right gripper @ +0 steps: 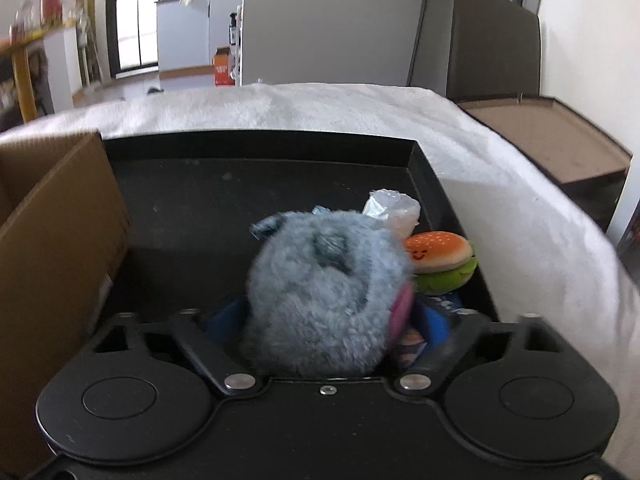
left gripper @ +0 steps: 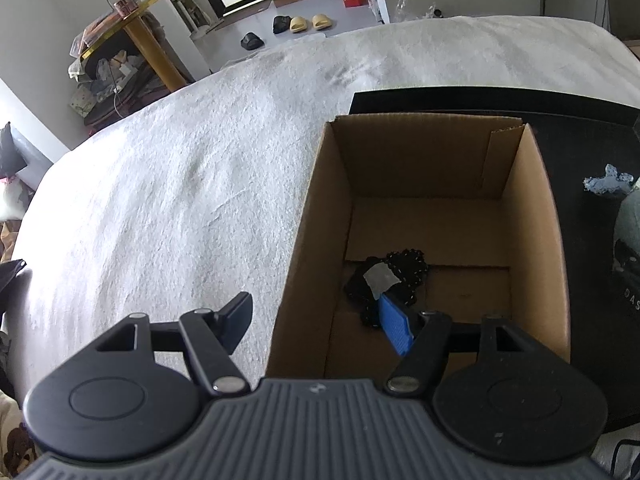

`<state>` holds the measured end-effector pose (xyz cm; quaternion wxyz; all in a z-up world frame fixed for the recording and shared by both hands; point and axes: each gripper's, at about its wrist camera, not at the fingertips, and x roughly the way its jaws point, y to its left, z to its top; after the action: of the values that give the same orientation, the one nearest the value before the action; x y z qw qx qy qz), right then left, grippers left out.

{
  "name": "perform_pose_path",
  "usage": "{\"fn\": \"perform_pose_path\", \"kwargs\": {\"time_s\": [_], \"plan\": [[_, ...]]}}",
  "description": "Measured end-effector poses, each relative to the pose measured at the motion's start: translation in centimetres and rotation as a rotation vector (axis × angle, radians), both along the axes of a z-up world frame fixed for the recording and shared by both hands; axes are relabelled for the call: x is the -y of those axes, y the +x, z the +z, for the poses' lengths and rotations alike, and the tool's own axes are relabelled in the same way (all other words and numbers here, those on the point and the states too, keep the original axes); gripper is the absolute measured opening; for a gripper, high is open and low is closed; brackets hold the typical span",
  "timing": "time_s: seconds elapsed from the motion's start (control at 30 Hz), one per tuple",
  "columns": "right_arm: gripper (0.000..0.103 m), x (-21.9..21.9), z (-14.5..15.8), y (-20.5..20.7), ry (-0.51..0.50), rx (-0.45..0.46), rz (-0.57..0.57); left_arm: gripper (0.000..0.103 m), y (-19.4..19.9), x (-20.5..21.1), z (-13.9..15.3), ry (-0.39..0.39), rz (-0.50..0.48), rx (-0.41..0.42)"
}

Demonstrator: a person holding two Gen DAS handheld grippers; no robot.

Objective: Organize soft objects
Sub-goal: 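Grasp the grey plush mouse with the right gripper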

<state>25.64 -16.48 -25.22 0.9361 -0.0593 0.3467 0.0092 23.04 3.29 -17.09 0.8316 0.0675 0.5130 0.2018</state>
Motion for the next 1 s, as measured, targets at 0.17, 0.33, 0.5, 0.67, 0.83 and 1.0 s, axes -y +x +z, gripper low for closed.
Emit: {"fn": "perform_pose_path", "kwargs": {"time_s": [0.17,0.33,0.5,0.67,0.83,1.0], "plan": [[0.065,0.5,0.5,-0.6,0.007,0.004,0.005,0.068,-0.7,-0.4,0.6,-0.017,0.013,0.022],[0.064,1.1,2.5,-1.4,0.051,0.003,0.023,0.068,-1.7,-1.1,1.5,-0.051,0.029,0.051],[0.064,1.4,4.5,-2.0,0.108,0.000,0.026,0.068,-2.3,-1.9,2.8,-0.078,0.051,0.062],[0.064,1.4,6.7,-2.8,0.133,0.011,0.026,0.068,-2.9,-2.1,3.9,-0.054,0.008,0.066],[0.064,1.0,8.5,-3.3,0.153,0.021,0.042,0.068,-3.0,-3.4,4.2,-0.103,-0.008,0.067],[0.064,0.3,10.2,-3.6,0.167,0.036,0.074,0.068,-3.2,-4.5,3.7,-0.134,-0.012,0.073]]}}
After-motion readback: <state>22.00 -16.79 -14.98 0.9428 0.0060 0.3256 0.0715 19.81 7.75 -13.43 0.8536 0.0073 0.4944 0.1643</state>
